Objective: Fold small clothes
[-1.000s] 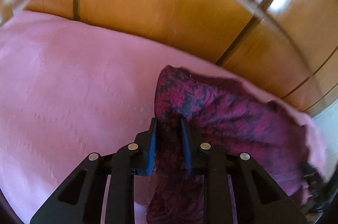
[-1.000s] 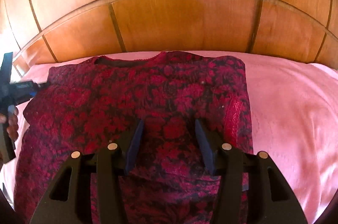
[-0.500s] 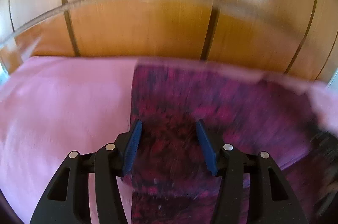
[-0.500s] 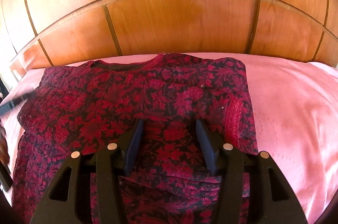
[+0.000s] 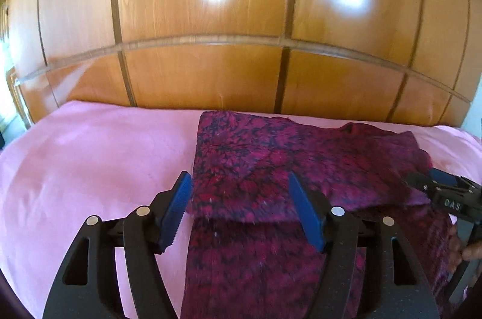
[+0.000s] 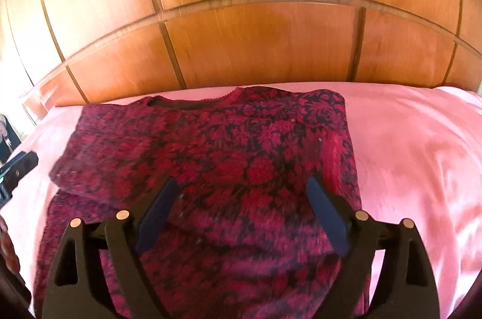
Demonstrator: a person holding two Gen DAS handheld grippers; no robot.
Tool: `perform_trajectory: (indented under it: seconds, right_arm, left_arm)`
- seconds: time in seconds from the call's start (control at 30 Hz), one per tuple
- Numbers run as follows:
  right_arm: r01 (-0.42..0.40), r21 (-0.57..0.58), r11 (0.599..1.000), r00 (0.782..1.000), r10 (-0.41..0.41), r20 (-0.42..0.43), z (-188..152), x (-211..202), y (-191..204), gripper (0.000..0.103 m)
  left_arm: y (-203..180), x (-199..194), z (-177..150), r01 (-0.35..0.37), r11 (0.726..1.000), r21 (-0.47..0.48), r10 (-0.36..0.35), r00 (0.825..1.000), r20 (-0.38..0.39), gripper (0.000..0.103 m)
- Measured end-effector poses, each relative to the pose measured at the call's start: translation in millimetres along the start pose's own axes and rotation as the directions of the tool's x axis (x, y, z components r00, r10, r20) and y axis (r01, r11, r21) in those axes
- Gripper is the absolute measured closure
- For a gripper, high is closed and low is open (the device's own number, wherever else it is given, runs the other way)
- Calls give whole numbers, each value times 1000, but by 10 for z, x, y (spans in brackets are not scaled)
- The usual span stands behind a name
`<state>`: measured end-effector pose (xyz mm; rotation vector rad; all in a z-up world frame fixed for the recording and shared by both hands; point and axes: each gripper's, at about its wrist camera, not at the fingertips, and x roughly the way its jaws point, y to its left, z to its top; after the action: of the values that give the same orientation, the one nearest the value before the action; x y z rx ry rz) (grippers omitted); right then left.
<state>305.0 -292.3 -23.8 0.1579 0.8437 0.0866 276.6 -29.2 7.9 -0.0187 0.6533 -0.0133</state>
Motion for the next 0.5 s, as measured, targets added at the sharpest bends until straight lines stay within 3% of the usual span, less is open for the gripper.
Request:
perform_trajectory:
  seconds: [0.33, 0.5]
  right_arm:
    - [63, 60, 996, 997, -60, -52, -276, -345, -314, 12]
    - [54, 69, 996, 993, -47, -110, -544, -460, -478, 12]
  left_arm:
    - [-15, -384, -193, 27, 1000, -7, -27, 1000, -5, 37]
    - [18, -448, -347, 32, 999, -14, -33, 999, -29, 37]
